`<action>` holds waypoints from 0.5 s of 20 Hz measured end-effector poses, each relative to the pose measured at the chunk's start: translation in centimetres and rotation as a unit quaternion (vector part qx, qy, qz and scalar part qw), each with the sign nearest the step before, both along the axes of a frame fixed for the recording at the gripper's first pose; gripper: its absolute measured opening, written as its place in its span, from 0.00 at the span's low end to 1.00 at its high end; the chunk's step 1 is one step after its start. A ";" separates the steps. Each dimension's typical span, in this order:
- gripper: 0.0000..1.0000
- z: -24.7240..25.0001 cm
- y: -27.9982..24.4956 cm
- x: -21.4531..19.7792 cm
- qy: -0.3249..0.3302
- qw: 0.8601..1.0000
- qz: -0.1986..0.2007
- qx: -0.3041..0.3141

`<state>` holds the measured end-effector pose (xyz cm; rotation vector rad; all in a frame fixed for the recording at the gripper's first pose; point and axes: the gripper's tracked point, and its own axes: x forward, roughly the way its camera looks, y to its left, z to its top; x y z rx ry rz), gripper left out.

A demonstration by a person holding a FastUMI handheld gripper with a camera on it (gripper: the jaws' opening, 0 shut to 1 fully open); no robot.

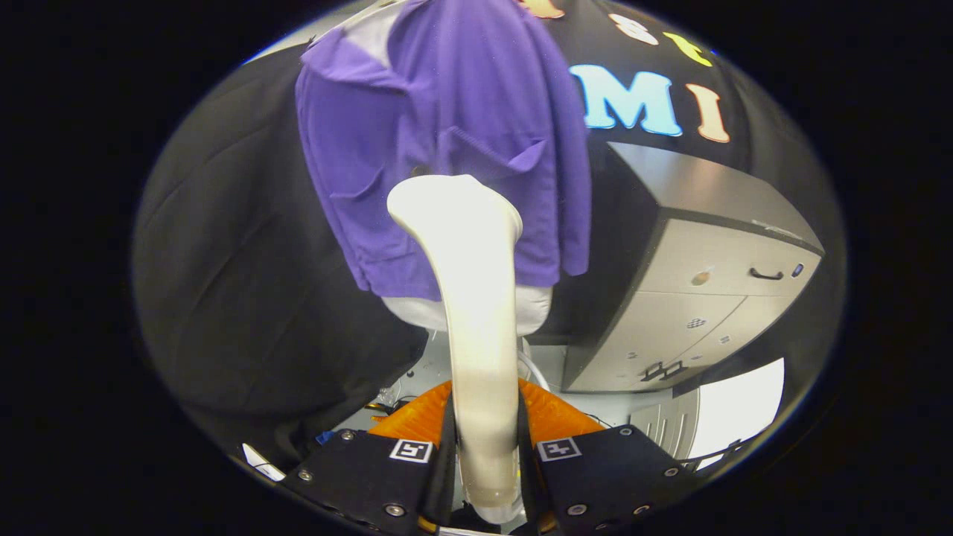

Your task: Iron the clothes twice with a garment steamer, once on the left side and once on the right side.

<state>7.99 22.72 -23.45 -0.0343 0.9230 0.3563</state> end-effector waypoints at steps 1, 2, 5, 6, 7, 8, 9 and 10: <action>0.36 1.2 -1.5 0.4 -0.007 1.000 -0.011 0.011; 0.36 2.3 -3.0 0.8 -0.013 1.000 -0.018 0.019; 0.37 5.4 -7.5 2.2 -0.036 0.998 -0.032 0.041; 0.36 6.6 -9.1 2.7 -0.046 0.997 -0.042 0.048; 0.37 8.1 -10.6 3.4 -0.059 0.996 -0.049 0.054; 0.37 9.5 -11.8 4.0 -0.073 0.994 -0.054 0.060; 0.36 10.8 -12.6 4.4 -0.089 0.992 -0.056 0.066; 0.36 12.2 -13.4 4.7 -0.105 0.990 -0.056 0.070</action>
